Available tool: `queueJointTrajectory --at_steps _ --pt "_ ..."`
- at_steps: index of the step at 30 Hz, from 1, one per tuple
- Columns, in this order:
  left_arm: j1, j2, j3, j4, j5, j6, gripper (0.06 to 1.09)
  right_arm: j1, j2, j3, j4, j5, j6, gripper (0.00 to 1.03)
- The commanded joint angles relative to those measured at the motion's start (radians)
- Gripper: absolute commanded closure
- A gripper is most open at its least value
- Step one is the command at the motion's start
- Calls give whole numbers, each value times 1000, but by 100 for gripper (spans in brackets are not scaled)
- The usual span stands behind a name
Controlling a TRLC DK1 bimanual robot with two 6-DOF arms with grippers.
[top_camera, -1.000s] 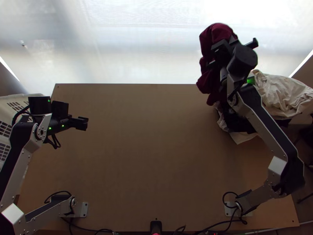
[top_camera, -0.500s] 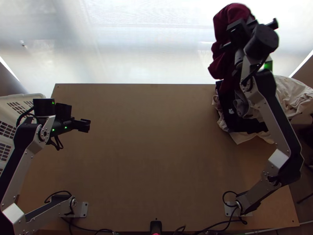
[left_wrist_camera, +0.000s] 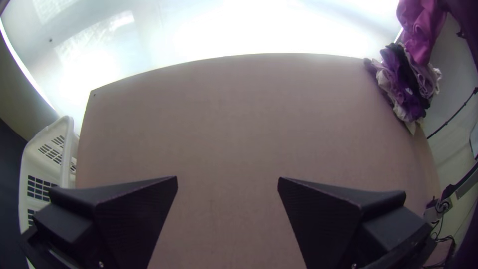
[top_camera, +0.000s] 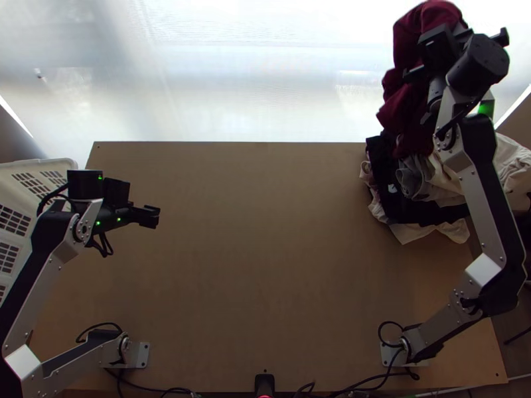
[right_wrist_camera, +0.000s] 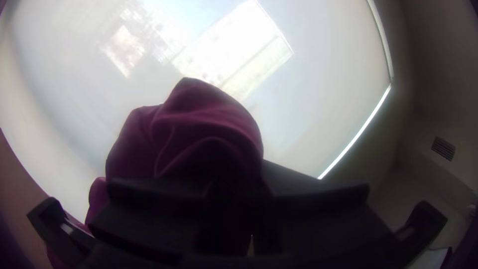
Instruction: Fold the t-shirt
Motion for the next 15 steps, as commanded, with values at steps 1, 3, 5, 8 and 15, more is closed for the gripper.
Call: queueJointTrajectory --at_steps 1,3,5,8,15 --pt "-29 -2 -13 4 -10 -7 10 -89 -51 -82 -1 -26 28 100" --pt "-36 -2 -13 4 -13 -10 10 -112 -76 -142 -1 -42 31 100" --pt "-46 -1 -13 7 -16 -12 10 -147 -96 -208 -1 -66 46 100" --pt "-53 1 -14 7 -16 -13 10 -197 -100 -271 -1 -83 49 100" --pt "-90 7 -27 10 -32 -13 10 -311 -122 -410 -33 -132 72 100"
